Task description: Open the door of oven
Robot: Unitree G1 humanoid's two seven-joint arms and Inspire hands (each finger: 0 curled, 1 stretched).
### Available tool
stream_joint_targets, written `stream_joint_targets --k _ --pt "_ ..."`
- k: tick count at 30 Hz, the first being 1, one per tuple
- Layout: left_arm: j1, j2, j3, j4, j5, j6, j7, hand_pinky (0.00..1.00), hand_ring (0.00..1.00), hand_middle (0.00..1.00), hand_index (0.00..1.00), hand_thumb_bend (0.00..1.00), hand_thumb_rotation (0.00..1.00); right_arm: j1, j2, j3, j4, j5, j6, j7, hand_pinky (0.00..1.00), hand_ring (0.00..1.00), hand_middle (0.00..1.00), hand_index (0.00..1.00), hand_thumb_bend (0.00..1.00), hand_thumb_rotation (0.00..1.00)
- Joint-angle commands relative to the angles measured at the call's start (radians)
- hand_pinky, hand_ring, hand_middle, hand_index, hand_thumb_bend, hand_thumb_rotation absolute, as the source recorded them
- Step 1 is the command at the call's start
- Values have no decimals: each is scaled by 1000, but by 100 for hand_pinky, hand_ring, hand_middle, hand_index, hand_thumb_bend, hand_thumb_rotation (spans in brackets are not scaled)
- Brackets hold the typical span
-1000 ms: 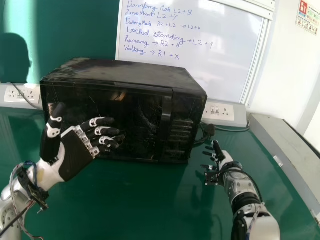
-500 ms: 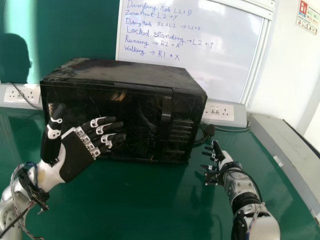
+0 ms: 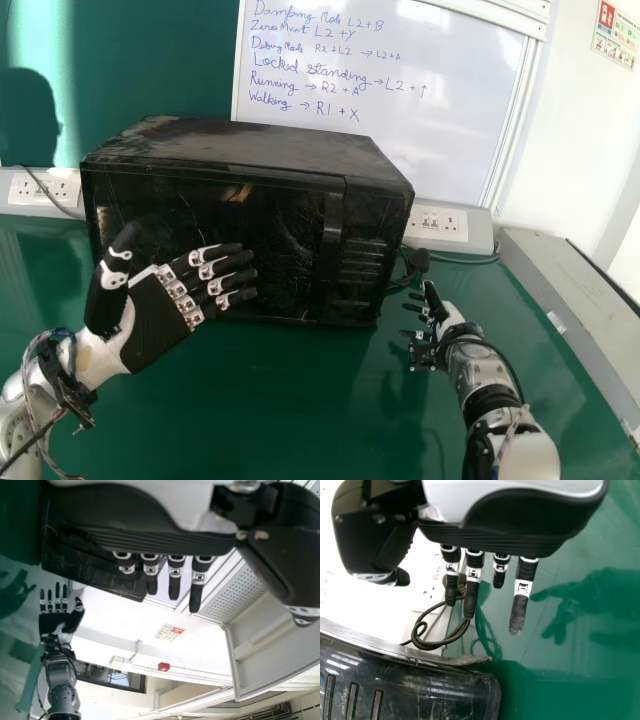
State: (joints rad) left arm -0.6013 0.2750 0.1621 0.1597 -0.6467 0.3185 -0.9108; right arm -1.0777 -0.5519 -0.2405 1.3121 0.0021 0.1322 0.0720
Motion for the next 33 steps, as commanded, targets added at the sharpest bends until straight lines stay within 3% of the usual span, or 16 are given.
stream_joint_targets --k 1,7,15,20,25,33 --pt "3 5 -13 -6 18 -21 -8 76 100 100 90 100 89 -12 -8 -3 4 1 3 -3 44 56 74 81 56 39" --pt "-4 12 -22 1 46 -43 -7 82 100 100 94 100 92 -13 -9 -5 3 2 5 -4 47 58 73 81 56 37" --pt "-33 3 -39 31 85 -53 25 79 100 100 97 100 88 -10 -8 -3 3 -2 2 4 48 59 75 81 57 40" --pt "-49 -12 -48 62 126 -97 49 83 100 100 100 100 84 -10 -9 0 3 -6 1 11 46 57 74 78 56 39" --pt "-74 -29 -60 111 170 -151 55 84 100 100 100 100 86 -10 -10 -2 3 -4 2 8 50 57 74 79 56 39" --pt "-103 -38 -63 147 185 -136 84 85 100 100 100 100 86 -6 -14 -4 2 -3 2 9 49 57 74 79 56 41"
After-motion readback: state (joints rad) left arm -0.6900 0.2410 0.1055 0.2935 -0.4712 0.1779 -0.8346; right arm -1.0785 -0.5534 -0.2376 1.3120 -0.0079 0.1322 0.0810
